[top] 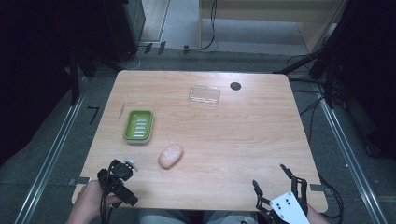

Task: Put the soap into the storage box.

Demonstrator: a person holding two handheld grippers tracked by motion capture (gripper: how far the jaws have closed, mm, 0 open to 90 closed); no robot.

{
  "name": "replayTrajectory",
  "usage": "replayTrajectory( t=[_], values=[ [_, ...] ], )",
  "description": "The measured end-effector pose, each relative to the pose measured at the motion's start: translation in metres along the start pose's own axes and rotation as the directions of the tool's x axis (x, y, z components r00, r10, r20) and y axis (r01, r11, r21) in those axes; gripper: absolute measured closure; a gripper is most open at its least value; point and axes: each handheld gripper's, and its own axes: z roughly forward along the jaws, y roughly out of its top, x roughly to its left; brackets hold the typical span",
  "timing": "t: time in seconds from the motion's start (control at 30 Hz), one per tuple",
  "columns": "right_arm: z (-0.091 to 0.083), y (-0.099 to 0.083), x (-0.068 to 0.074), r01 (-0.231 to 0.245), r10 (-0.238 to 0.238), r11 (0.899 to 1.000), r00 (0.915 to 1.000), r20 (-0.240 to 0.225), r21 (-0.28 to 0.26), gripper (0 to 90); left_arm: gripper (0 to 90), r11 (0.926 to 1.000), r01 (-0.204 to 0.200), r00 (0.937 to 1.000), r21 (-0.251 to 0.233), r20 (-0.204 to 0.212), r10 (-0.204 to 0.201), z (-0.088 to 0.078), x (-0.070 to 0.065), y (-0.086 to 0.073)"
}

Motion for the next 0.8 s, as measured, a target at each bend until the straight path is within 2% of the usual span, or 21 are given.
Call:
replayTrajectory(
  t=[0.43,0.57,0.67,0.8],
  values=[
    [0.0001,0.0006,0.0010,0.013,-0.013,1.000,0.9999,-0.002,0.003,13.2,0.0,0.9998,0.007,0.9999,-0.019,-0.013,-0.007,-0.0033,0.0006,-0.0007],
    [-0.0008,0.0008,0.0003,0.004,-0.004,1.000,1.0000,0.003,-0.004,13.3,0.0,0.9998,0.005,0.9999,-0.021,-0.009,-0.005,-0.0038,0.0001,-0.0001],
    [0.0012,0.0010,0.0022,0.023,-0.023,1.000,0.9997,-0.007,-0.005,13.2,0.0,0.9999,-0.004,1.0000,-0.017,-0.004,0.004,-0.0049,0.0002,0.0014],
    [0.0014,0.0013,0.0022,0.018,-0.018,1.000,0.9998,-0.003,-0.006,13.2,0.0,0.9999,-0.003,1.0000,-0.017,-0.003,0.003,-0.0063,0.0012,0.0016]
  ],
)
